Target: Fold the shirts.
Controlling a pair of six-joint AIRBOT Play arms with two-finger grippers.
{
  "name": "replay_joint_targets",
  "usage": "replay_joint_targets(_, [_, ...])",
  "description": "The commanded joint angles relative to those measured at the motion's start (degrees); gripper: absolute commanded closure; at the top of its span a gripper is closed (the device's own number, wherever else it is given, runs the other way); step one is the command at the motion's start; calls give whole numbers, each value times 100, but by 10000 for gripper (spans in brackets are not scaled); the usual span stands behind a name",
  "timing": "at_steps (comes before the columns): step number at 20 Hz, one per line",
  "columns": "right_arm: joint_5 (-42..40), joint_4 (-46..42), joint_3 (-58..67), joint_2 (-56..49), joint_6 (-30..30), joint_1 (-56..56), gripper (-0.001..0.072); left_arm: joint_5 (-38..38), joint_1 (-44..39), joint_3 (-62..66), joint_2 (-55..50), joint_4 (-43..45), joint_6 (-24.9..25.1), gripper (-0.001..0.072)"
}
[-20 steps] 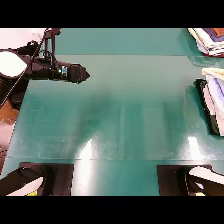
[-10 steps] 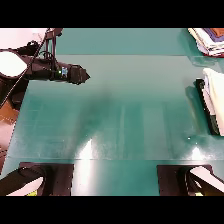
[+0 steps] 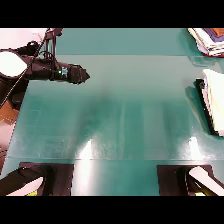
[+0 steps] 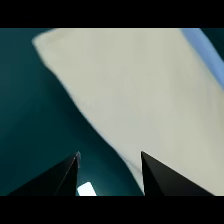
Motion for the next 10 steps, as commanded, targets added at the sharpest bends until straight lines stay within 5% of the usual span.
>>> replay_joint_targets(1, [-402, 435, 308, 4, -4, 1360, 263, 55, -2, 0, 0, -2, -9, 684])
replay_joint_targets(5, [-763, 426, 297, -57, -7, 3032, 279, 59, -2, 0, 0, -4, -9, 684])
replay_joint_targets(8, [-861, 391, 297, -201, -11, 3895, 649, 57, -2, 0, 0, -4, -9, 684])
replay_joint_targets(10, [-870, 391, 297, -317, -11, 4225, 692, 59, -2, 0, 0, -4, -9, 684])
